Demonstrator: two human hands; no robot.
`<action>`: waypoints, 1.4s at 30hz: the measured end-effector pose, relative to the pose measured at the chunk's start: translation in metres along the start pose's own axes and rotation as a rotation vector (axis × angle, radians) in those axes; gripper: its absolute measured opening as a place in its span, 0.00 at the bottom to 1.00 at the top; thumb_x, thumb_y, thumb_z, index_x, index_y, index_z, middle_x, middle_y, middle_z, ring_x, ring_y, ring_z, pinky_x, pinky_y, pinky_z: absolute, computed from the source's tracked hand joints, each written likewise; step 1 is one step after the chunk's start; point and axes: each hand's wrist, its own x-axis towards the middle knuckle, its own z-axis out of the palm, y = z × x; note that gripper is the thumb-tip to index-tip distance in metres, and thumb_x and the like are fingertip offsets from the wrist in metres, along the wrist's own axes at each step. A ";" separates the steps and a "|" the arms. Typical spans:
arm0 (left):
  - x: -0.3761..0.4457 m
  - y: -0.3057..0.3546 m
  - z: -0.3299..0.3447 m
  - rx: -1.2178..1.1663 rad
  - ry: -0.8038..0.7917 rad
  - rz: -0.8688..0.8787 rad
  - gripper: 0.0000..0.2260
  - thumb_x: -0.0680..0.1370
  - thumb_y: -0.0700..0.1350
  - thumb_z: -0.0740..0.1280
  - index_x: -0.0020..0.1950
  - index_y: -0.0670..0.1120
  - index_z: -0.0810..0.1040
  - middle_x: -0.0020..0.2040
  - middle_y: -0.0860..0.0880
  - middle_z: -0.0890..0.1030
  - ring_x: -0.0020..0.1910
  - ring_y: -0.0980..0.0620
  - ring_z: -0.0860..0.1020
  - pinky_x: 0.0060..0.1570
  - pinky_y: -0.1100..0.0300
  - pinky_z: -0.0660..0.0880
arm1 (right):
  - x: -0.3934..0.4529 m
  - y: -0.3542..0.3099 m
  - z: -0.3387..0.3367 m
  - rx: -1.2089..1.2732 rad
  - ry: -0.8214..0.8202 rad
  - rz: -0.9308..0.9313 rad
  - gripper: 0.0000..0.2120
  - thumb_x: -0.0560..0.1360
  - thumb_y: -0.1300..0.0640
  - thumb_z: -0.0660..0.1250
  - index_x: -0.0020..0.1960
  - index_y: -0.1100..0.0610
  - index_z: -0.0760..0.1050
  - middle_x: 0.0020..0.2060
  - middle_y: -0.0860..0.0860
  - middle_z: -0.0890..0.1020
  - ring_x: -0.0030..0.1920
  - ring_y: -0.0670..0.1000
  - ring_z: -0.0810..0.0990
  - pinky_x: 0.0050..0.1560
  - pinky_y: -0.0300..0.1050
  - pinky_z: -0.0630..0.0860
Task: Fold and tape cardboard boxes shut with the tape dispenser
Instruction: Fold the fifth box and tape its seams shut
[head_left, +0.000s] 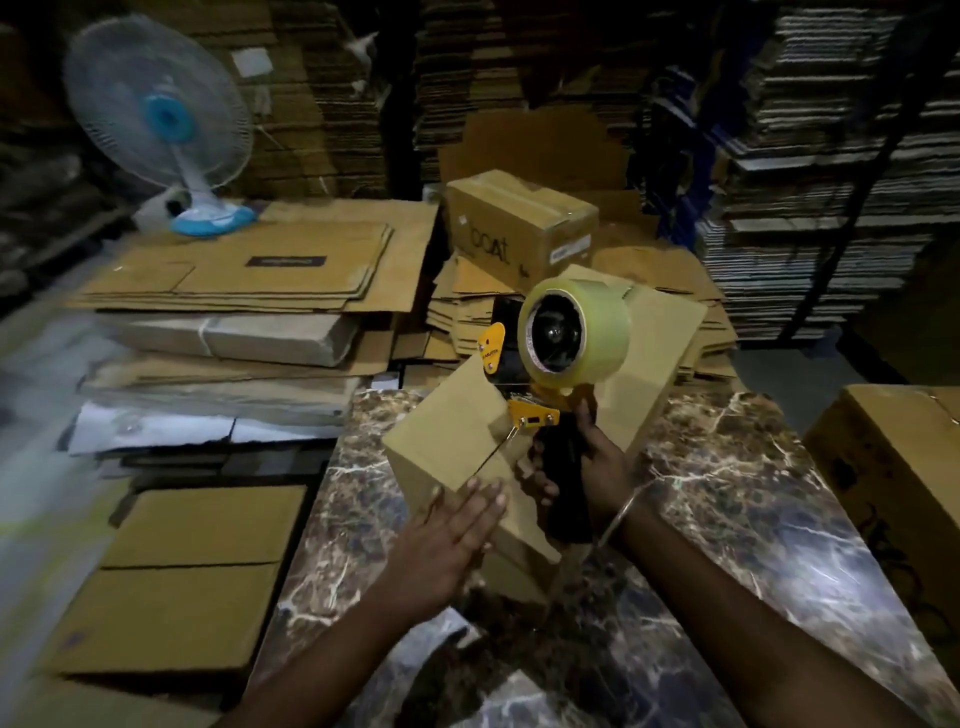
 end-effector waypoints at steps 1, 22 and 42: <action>-0.005 0.006 0.003 -0.027 0.017 -0.054 0.29 0.85 0.54 0.53 0.83 0.49 0.46 0.83 0.51 0.47 0.81 0.50 0.48 0.76 0.50 0.52 | 0.002 0.000 0.001 0.010 0.007 0.011 0.31 0.74 0.30 0.61 0.39 0.60 0.74 0.33 0.56 0.68 0.24 0.51 0.67 0.27 0.41 0.65; 0.081 0.110 0.026 -1.391 0.803 -1.256 0.57 0.62 0.72 0.72 0.82 0.58 0.43 0.82 0.53 0.52 0.79 0.50 0.59 0.77 0.46 0.60 | -0.001 0.006 0.002 0.085 0.031 0.045 0.32 0.72 0.30 0.53 0.41 0.60 0.72 0.31 0.54 0.71 0.21 0.49 0.68 0.23 0.37 0.66; 0.080 0.045 0.004 -1.707 0.412 -1.009 0.32 0.78 0.38 0.62 0.77 0.58 0.54 0.61 0.47 0.78 0.47 0.57 0.82 0.43 0.65 0.77 | 0.019 0.011 0.025 -0.057 0.023 0.151 0.32 0.70 0.30 0.56 0.40 0.61 0.71 0.29 0.54 0.72 0.19 0.49 0.67 0.22 0.37 0.65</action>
